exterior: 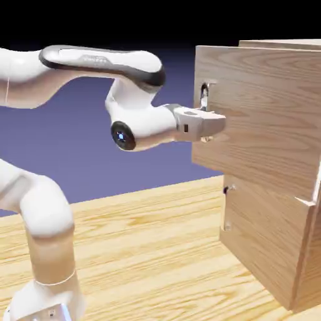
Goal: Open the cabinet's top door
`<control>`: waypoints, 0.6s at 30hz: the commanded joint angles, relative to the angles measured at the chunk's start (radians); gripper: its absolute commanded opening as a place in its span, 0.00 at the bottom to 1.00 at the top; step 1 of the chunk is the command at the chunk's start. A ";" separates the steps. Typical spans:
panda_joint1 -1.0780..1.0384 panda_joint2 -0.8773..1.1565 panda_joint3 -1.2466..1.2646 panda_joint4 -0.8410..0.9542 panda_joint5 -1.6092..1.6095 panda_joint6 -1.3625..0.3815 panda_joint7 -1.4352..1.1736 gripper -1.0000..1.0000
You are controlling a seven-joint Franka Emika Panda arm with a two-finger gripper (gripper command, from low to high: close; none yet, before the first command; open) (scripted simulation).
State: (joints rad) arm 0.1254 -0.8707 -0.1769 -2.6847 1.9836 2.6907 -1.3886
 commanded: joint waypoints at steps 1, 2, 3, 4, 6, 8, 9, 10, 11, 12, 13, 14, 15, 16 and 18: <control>0.005 -0.016 -0.018 -0.012 -0.041 -0.011 0.026 0.00; 0.008 -0.032 -0.035 -0.022 -0.084 -0.023 0.053 0.00; 0.009 -0.048 -0.052 -0.033 -0.128 -0.037 0.079 0.00; 0.008 -0.063 -0.069 -0.043 -0.171 -0.053 0.105 0.00; 0.003 -0.091 -0.103 -0.060 -0.258 -0.091 0.156 0.00; -0.009 -0.117 -0.139 -0.075 -0.345 -0.137 0.205 0.00; -0.017 -0.129 -0.158 -0.081 -0.389 -0.164 0.228 0.00; -0.025 -0.140 -0.179 -0.086 -0.432 -0.193 0.250 0.00; -0.035 -0.149 -0.200 -0.089 -0.476 -0.224 0.271 0.00; -0.045 -0.157 -0.223 -0.091 -0.519 -0.258 0.290 0.00; -0.055 -0.164 -0.248 -0.091 -0.562 -0.294 0.308 0.00; -0.064 -0.169 -0.274 -0.089 -0.606 -0.333 0.325 0.00; -0.074 -0.172 -0.302 -0.085 -0.649 -0.374 0.340 0.00; -0.082 -0.173 -0.332 -0.078 -0.693 -0.417 0.353 0.00; -0.092 -0.168 -0.394 -0.058 -0.773 -0.504 0.374 0.00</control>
State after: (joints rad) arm 0.0332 -1.0391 -0.5709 -2.7425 1.2104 2.1853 -1.0141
